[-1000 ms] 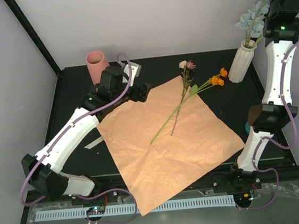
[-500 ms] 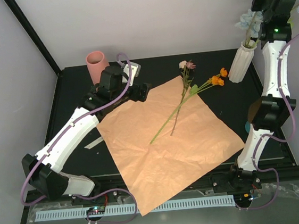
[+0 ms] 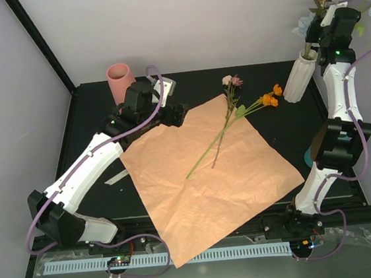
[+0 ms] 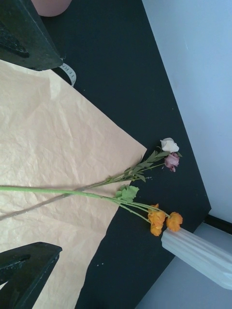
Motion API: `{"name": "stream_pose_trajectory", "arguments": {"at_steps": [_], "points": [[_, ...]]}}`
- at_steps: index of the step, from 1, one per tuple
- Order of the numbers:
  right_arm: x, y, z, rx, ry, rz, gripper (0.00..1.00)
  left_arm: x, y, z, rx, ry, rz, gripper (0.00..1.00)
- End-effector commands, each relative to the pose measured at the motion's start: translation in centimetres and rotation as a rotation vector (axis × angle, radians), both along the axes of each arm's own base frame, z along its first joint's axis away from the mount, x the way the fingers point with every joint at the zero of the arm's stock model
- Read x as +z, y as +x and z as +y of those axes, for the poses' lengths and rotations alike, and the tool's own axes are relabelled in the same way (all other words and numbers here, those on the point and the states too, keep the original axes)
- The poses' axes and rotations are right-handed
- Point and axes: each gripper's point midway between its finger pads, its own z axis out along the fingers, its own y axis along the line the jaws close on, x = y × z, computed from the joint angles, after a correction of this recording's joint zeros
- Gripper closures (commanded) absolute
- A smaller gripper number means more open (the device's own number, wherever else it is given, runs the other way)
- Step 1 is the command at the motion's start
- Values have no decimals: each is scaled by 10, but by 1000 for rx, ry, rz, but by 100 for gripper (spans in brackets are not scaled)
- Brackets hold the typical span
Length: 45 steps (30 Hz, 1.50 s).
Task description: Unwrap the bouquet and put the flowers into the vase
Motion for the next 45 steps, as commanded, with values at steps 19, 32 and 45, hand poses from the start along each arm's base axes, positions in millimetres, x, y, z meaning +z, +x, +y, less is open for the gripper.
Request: {"name": "stream_pose_trajectory", "arguments": {"at_steps": [19,32,45], "points": [[-34,-67,53,48,473,251,18,-1,-36,9,-28,-40,150,1],[-42,-98,143,314,460,338,18,-47,-67,20,-40,3,319,1],[-36,-196,198,342,404,369,18,-136,-78,-20,-224,161,594,22]]}}
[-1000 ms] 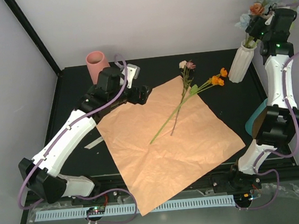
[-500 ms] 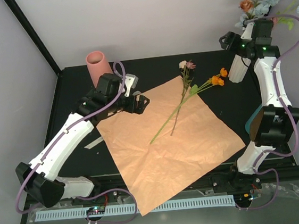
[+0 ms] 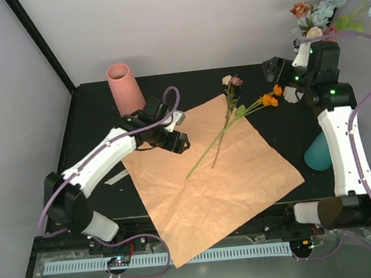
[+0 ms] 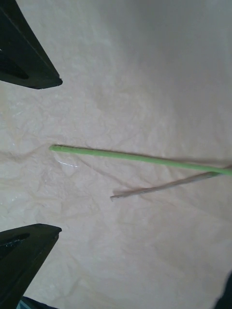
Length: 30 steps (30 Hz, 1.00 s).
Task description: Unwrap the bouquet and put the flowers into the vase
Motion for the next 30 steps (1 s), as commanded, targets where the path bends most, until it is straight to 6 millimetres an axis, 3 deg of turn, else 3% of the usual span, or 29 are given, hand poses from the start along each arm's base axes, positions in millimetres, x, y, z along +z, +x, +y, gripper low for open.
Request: {"name": "stream_pose_trajectory", "arguments": {"at_steps": [1,10,20,30], "points": [[-23,-29,28,54,-24,76,17,-26,-7,-28,-128,21,84,23],[-49,-63,37,89,-34,133,18,-97,7,-51,-162,173,187,40],[-52,-65,37,97,-47,134,17,-121,26,-82,-179,226,167,56],[-50,-60,41,114,-66,135,17,-146,36,-95,-191,262,193,66]]}}
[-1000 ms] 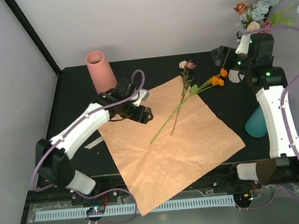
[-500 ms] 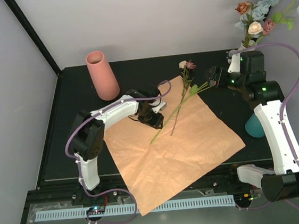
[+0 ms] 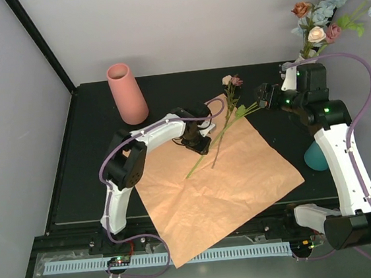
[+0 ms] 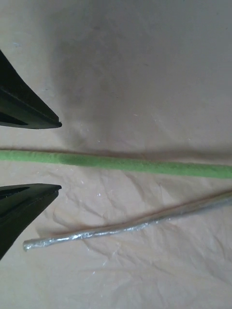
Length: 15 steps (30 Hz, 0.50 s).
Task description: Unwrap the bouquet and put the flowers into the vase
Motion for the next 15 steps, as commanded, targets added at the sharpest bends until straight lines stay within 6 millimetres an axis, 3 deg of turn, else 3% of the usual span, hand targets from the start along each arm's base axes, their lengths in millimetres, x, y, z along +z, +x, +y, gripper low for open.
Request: {"name": "stream_pose_trajectory", "arguments": {"at_steps": [1,11,15], "points": [[4,2,4,15,-26,-11,17,-3,2,-9,-19,10,0,67],[10,2,12,44,-70,-39,16,-22,5,-13,-26,79,-6,80],[10,-2,10,37,-93,-45,15,-18,8,-13,-21,79,-24,98]]}}
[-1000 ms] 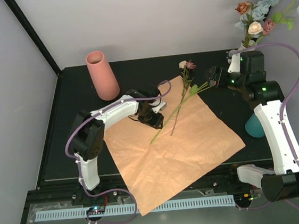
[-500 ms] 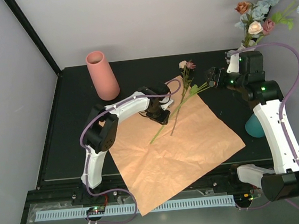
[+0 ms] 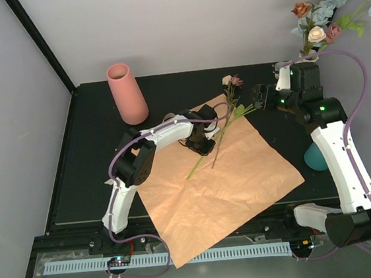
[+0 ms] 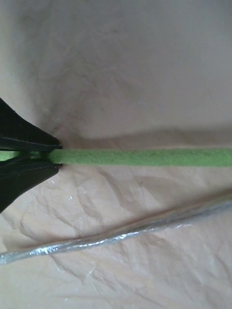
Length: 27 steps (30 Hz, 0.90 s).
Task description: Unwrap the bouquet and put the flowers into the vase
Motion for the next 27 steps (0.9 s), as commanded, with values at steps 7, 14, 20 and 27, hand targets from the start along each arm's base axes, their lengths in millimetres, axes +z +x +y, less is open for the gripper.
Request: {"name": "stream_pose_trajectory", "arguments": {"at_steps": [7,14,20,27], "points": [[16,-8,0,3,-41,-55,15,63,21,-11,45,-79,-145,98],[26,-12,-1,-1,-33,-80,15,137,22,-11,84,-194,-243,99],[38,-20,4,15,9,-109,14,192,8,-1,121,-298,-301,99],[70,-34,35,141,207,-152,13,240,-18,15,164,-446,-340,98]]}}
